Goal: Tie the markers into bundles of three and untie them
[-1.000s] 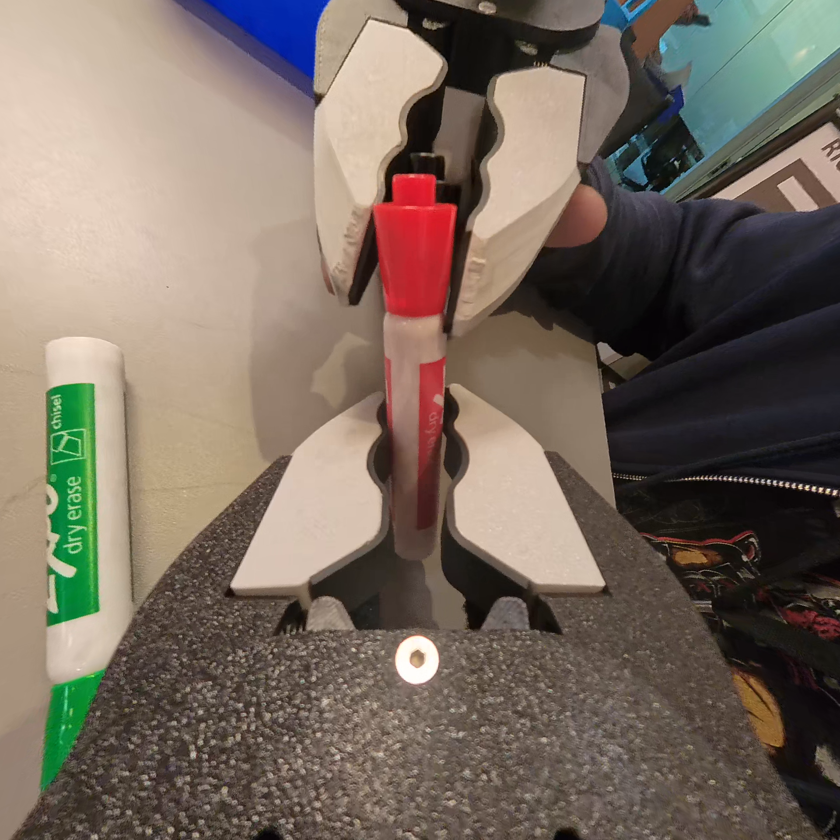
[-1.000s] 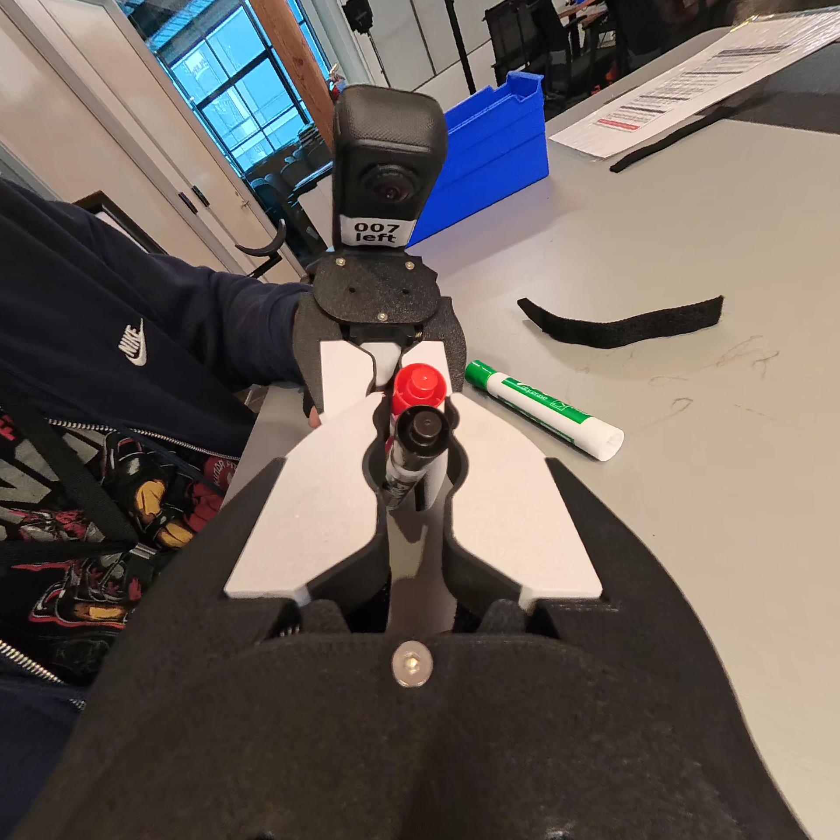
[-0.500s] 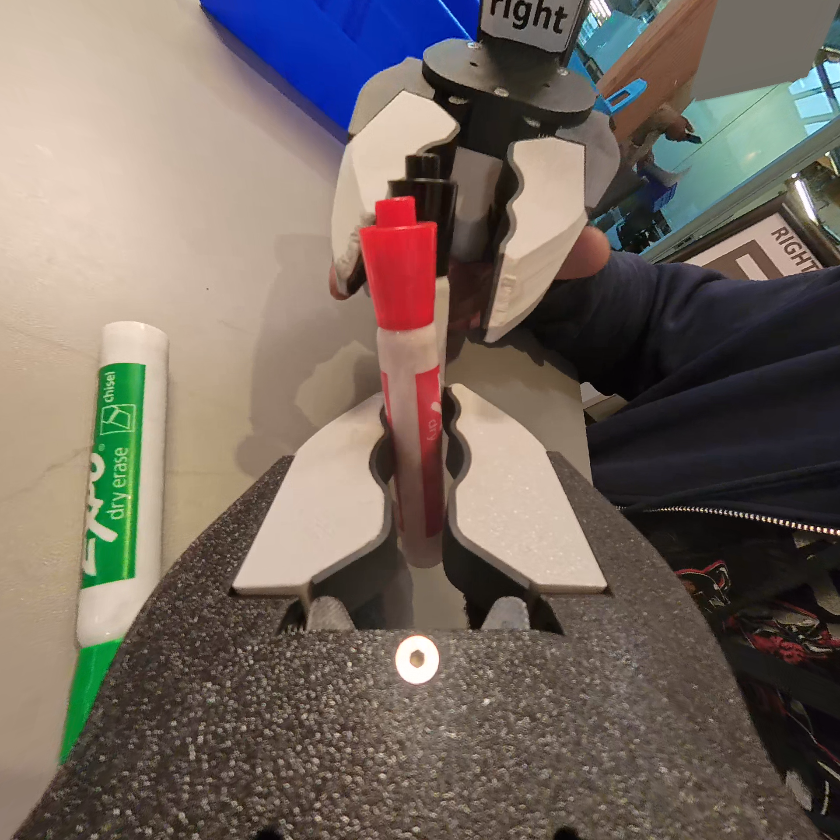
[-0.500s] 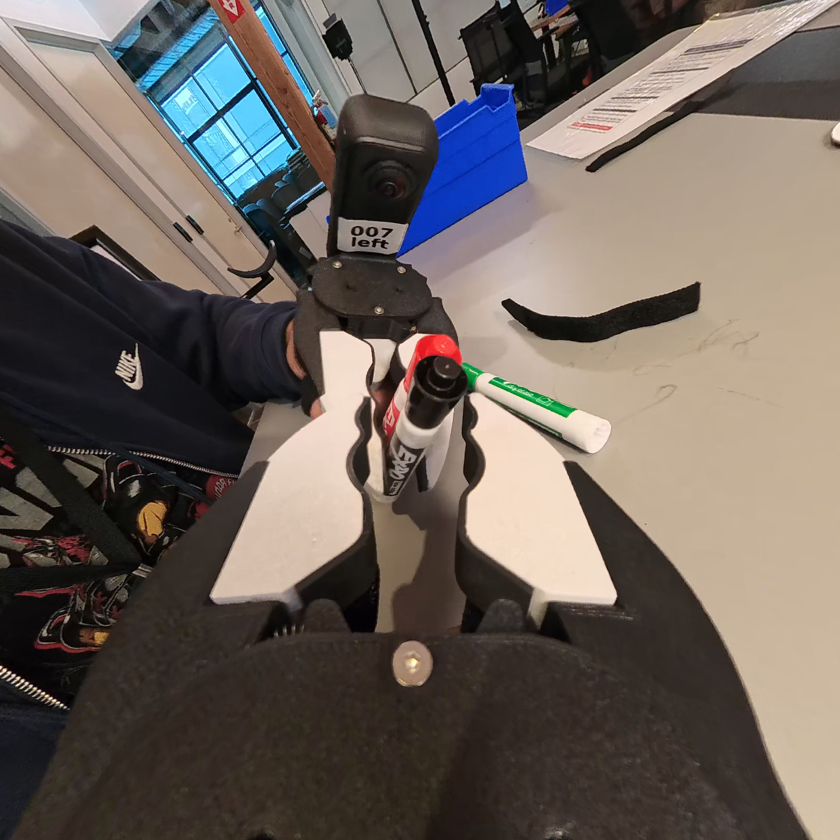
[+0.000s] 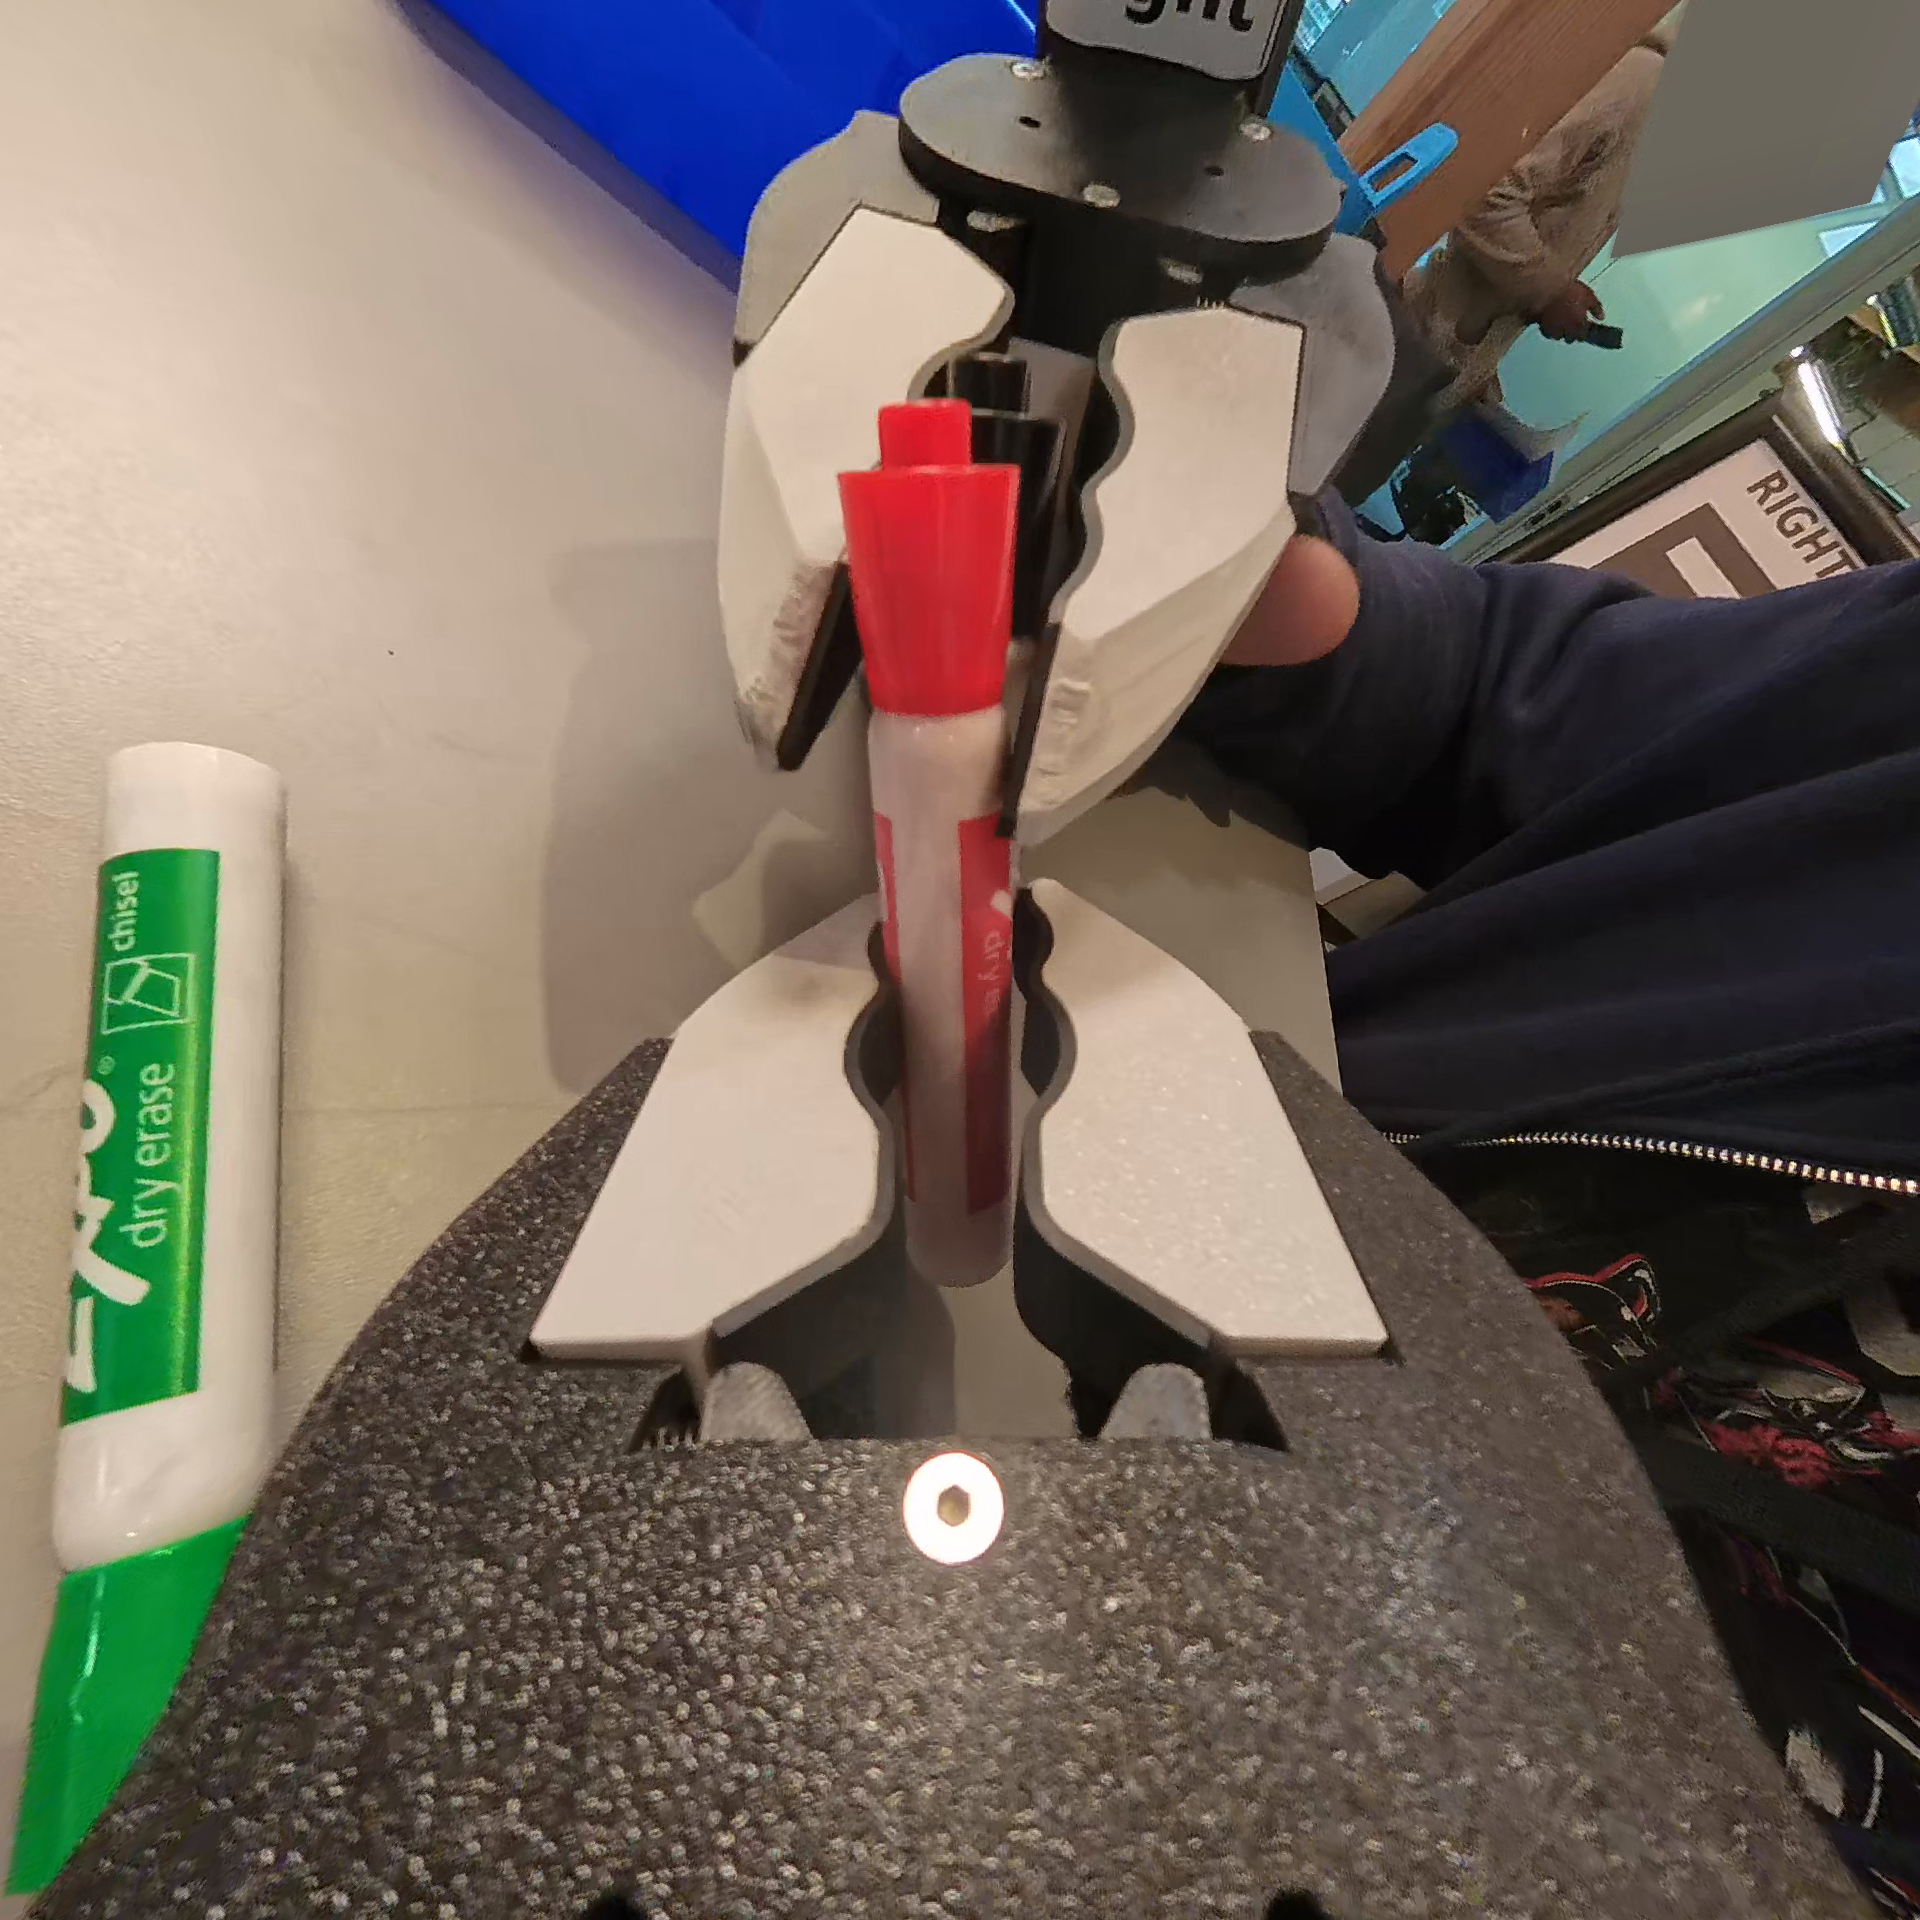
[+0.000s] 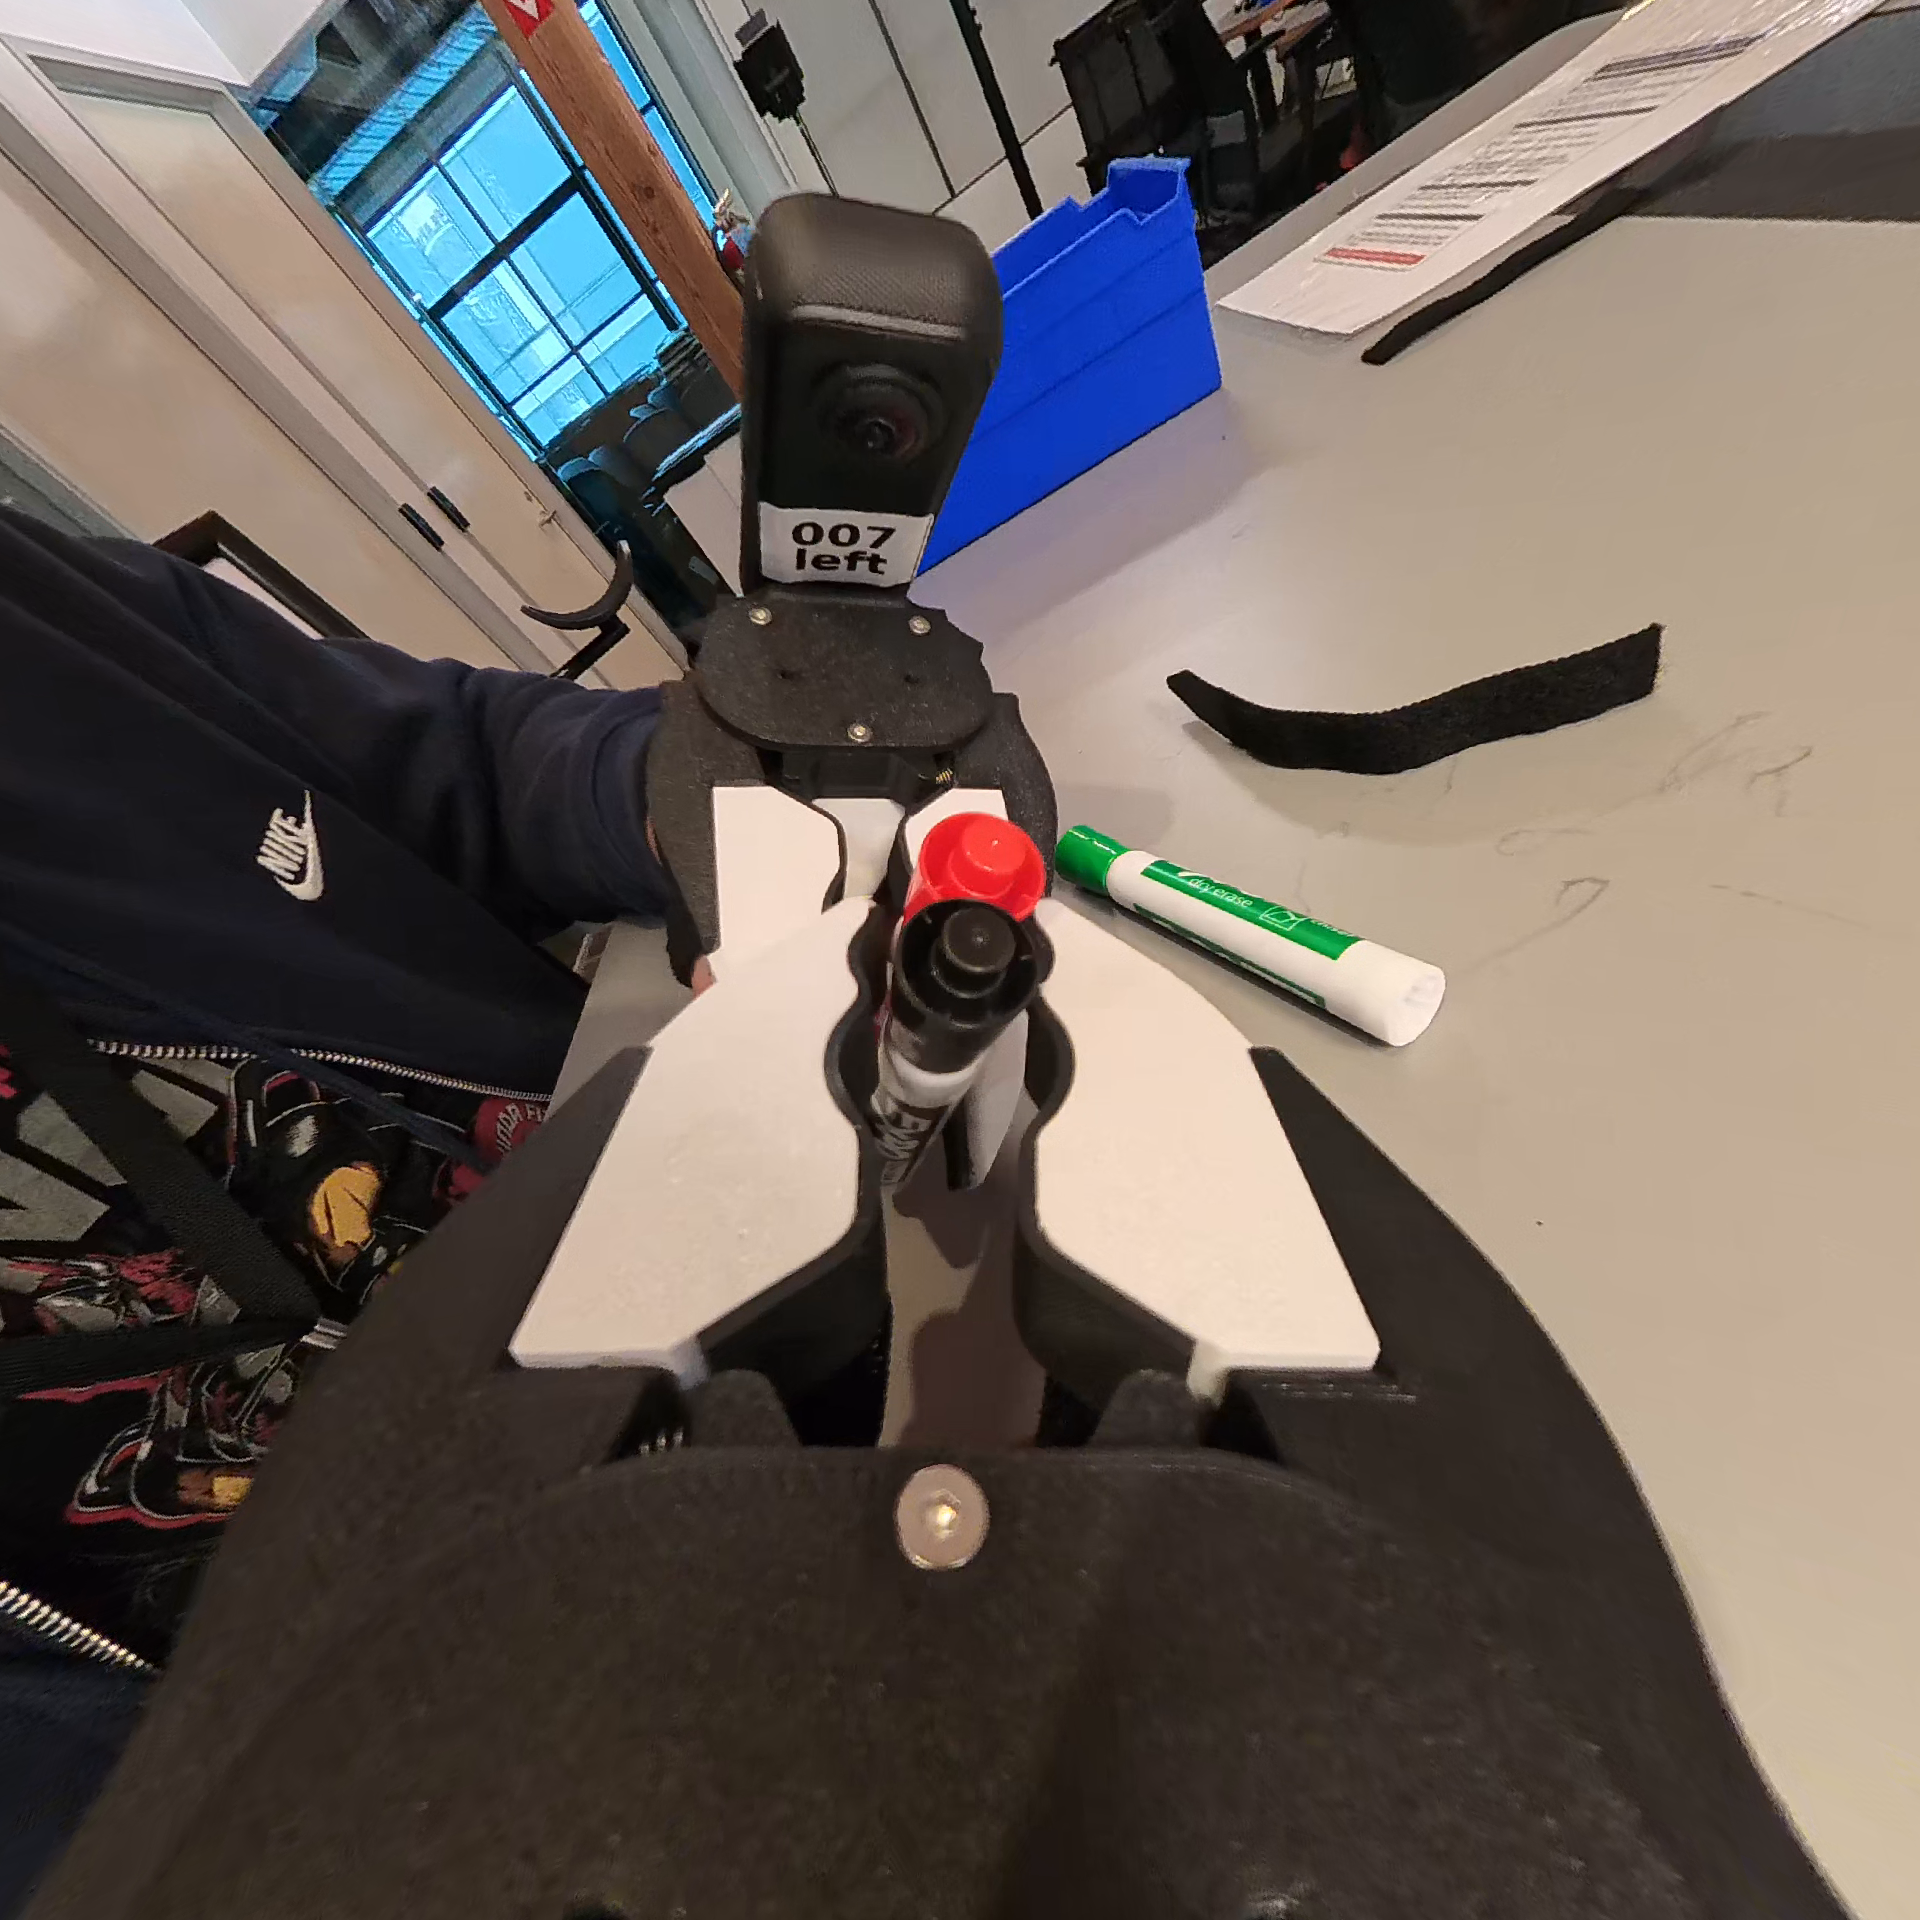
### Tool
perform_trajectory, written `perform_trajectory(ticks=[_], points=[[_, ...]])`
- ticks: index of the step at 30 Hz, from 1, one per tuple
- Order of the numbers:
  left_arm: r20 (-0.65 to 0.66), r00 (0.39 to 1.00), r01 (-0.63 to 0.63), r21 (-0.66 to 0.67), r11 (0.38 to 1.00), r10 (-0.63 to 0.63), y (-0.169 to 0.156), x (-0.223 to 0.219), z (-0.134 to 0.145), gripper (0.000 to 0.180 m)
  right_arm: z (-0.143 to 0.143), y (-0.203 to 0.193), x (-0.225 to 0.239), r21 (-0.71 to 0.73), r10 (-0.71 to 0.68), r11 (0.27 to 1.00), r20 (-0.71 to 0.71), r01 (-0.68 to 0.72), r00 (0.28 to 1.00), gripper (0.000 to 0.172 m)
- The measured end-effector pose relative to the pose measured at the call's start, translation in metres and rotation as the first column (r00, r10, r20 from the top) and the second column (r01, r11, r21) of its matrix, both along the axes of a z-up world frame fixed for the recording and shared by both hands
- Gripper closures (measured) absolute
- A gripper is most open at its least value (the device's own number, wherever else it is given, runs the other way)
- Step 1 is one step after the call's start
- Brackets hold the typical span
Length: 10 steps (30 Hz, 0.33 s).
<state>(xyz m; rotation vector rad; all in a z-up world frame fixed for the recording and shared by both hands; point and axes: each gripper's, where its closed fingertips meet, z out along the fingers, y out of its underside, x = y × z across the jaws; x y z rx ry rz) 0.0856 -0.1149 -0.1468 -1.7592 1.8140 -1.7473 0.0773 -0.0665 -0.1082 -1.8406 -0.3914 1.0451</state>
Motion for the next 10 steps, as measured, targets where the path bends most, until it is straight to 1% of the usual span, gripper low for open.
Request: perform_trajectory(ticks=[10], points=[[-0.009, 1.000, -0.014, -0.006, 1.000, 0.014, 0.0014, -0.0001, -0.0012, 0.160, -0.0016, 0.0015, 0.0044, -0.024, -0.012, 1.000, -0.023, 0.011, 1.000, 0.147]])
